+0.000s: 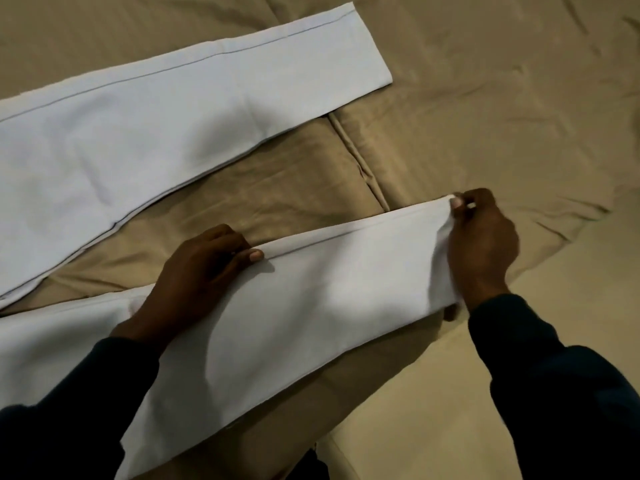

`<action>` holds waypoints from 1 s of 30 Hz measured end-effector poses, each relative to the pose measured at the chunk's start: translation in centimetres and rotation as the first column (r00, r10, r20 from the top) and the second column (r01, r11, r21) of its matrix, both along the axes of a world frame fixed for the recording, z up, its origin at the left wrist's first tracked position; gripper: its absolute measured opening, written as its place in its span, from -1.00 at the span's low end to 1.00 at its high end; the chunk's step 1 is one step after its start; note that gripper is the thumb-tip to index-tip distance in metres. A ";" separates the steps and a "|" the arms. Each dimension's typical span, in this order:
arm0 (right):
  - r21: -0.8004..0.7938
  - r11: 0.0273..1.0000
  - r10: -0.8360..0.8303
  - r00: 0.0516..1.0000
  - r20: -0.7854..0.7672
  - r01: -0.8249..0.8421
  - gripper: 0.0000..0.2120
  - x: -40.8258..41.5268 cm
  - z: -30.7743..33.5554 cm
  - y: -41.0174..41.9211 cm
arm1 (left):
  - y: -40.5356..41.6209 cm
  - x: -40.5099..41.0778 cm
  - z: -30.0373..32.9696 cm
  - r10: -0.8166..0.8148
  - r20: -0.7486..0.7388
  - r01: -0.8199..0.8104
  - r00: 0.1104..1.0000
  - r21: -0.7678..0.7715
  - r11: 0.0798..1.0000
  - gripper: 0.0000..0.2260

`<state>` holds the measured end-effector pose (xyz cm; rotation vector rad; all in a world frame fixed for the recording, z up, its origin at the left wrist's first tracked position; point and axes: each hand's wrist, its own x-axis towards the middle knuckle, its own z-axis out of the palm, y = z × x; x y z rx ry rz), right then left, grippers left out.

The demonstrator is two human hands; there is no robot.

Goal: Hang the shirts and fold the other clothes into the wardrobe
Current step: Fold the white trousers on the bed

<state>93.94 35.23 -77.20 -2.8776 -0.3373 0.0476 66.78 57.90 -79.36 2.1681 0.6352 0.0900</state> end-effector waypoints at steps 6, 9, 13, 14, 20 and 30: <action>-0.084 0.985 0.160 0.981 0.107 -0.151 -0.72 4.8 -1.5 2.1 | 0.7 2.7 -0.4 0.058 -0.169 -0.009 0.984 0.277 0.961 -0.69; -0.104 0.991 0.110 0.969 0.222 -0.089 -0.66 2.1 -1.5 3.7 | 0.8 -0.3 0.1 0.148 -0.100 -0.105 0.984 0.346 0.932 -0.75; 0.235 0.907 0.326 0.936 0.133 -0.350 -0.56 -11.7 -1.0 7.8 | 0.8 -5.5 0.7 0.214 -0.107 -0.152 0.971 0.411 0.899 -0.76; 0.282 0.849 0.443 0.893 0.084 -0.448 -0.55 -15.9 -1.2 9.1 | 1.5 -7.0 0.7 0.200 -0.146 -0.124 0.969 0.416 0.901 -0.74; 0.303 0.723 0.649 0.761 0.009 -0.621 -0.55 -26.0 -2.9 11.8 | 6.5 -9.0 2.8 0.165 -0.176 -0.154 0.970 0.076 0.985 -0.78; -0.001 0.811 0.584 0.809 0.063 -0.585 -0.88 -15.5 -2.7 14.7 | 12.3 -14.7 4.0 0.114 -0.412 -0.057 0.904 0.148 0.987 -0.62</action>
